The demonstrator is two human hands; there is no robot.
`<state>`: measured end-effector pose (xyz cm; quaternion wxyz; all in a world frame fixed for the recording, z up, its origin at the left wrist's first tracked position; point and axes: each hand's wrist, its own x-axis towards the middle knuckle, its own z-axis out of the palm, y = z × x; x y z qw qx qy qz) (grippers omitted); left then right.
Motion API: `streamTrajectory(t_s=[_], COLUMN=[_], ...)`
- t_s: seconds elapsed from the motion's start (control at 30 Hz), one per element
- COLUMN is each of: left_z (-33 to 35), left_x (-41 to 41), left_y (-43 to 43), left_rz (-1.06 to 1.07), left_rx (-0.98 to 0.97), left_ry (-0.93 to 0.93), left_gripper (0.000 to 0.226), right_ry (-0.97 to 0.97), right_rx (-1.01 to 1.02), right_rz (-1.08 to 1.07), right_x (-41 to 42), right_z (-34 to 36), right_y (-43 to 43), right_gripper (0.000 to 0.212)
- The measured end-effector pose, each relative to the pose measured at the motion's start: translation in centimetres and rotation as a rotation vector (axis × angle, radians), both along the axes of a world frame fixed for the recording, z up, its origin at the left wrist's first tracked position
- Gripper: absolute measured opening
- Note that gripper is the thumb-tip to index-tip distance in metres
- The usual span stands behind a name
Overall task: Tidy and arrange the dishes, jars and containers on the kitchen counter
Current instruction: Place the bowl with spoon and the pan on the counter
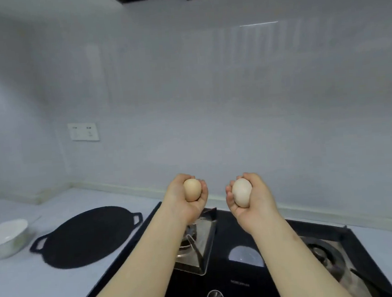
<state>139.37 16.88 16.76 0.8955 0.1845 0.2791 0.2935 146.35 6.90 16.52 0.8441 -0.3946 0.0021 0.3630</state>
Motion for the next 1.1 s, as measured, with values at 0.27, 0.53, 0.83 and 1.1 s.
streamTrajectory(t_s=[0.27,0.53,0.83,1.1], left_z=[-1.6,-3.4,-5.2,-6.6], left_x=[-8.9,-17.1,-28.6,-41.7], left_y=[6.5,16.5,32.1,42.0], left_rz=[0.329,0.495,0.525,0.692], left_rx=[-0.030,-0.064,-0.054,-0.107], left_ry=[0.011,0.030,0.091,0.179], left_gripper=[0.012,0.013,0.013,0.015], right_ry=[0.001,0.042,0.089,0.064], right_rx=[-0.071,-0.095,-0.157,-0.228], right_rz=[0.328,0.495,0.567,0.746], right_x=[-6.0,-13.1,-25.5,-36.9], right_z=[-2.1,-4.5,-5.6,-6.7], right_y=[9.7,19.6,36.4,49.5], right_gripper=[0.012,0.011,0.013,0.013])
